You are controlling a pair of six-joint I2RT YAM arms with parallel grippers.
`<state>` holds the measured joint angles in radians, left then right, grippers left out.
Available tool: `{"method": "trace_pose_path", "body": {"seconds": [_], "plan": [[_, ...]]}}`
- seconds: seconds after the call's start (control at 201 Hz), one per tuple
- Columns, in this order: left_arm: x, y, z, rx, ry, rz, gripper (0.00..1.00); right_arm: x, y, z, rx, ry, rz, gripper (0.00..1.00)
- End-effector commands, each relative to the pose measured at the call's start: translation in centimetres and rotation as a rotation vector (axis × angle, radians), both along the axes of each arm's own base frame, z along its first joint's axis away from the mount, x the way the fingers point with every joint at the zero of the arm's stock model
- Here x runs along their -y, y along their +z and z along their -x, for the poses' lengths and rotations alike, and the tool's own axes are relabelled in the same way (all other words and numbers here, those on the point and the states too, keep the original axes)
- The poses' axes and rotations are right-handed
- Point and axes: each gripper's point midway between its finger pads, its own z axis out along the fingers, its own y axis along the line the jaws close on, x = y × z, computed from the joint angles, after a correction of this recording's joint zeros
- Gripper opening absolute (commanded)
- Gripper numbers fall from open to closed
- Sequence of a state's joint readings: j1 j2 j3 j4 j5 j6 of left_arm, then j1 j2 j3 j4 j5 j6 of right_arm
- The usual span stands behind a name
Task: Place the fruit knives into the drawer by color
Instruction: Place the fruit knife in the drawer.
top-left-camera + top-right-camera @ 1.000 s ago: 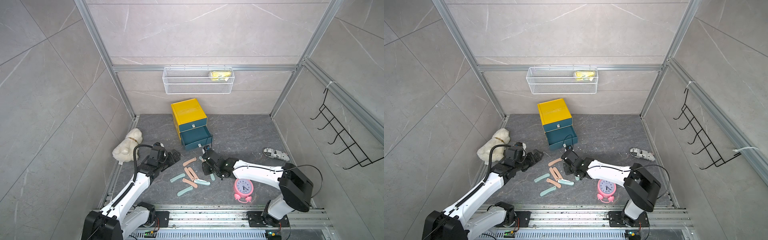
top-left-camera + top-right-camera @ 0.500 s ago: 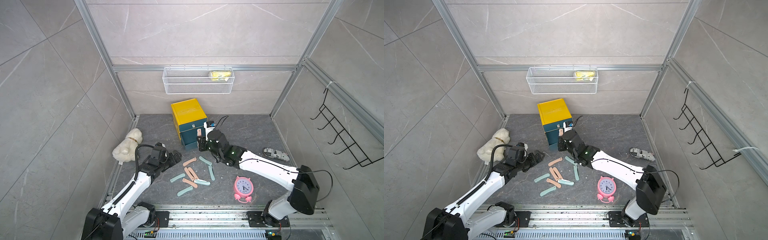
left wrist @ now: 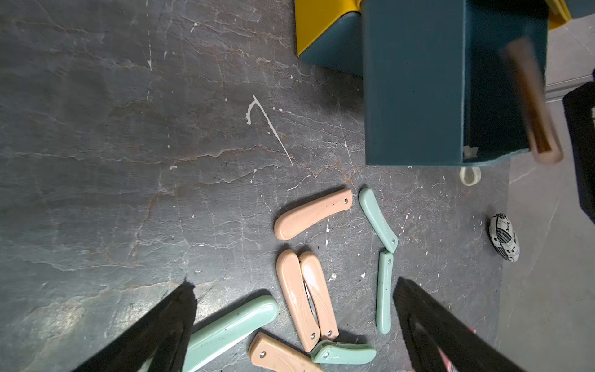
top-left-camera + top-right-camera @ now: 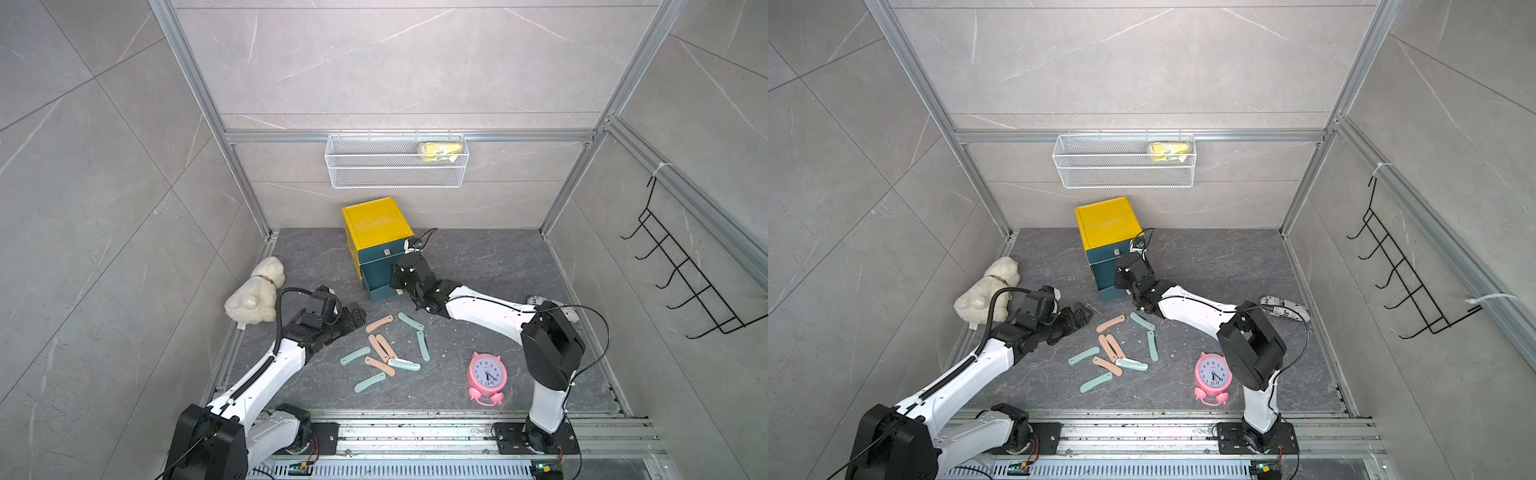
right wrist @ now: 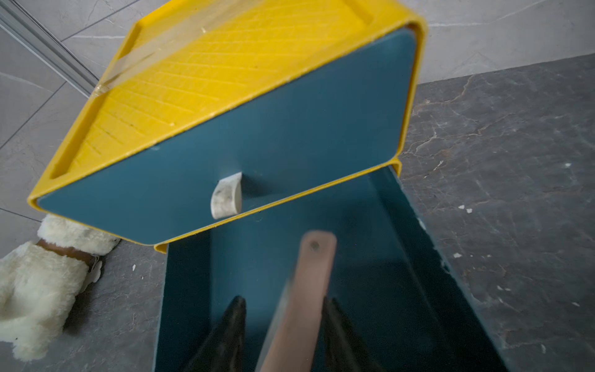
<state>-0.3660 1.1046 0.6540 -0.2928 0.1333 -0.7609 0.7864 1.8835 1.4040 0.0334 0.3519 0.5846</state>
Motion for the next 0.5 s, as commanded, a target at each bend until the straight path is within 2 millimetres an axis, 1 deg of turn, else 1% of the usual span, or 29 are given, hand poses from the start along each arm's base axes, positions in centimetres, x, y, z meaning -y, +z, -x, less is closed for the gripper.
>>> {"method": "trace_pose_path", "body": {"seconds": [0.0,0.109,0.209,0.254,0.373,0.408,0.493], "plan": [[0.5,1.4,-0.5,0.03,-0.038,-0.011,1.0,-0.7,1.5,-0.5,0.009,0.004,-0.034,0.45],[0.7,1.4,-0.5,0.024,-0.046,-0.009,0.99,-0.8,1.7,-0.8,0.002,0.005,-0.05,0.51],[0.7,1.6,-0.4,0.02,-0.064,-0.019,0.99,-1.1,3.1,-0.4,0.027,0.031,-0.092,0.53],[0.9,1.7,-0.3,0.019,-0.077,-0.026,1.0,-1.0,4.1,-0.1,0.041,0.041,-0.116,0.54],[2.1,1.6,0.2,0.008,-0.145,-0.084,0.99,-0.5,6.2,1.5,0.052,0.073,-0.169,0.54],[2.4,1.2,0.4,-0.011,-0.166,-0.117,0.99,-0.2,6.4,2.1,0.04,0.079,-0.178,0.54],[3.5,0.3,0.9,-0.049,-0.22,-0.179,0.97,0.8,6.0,3.9,-0.01,0.098,-0.175,0.54]]}}
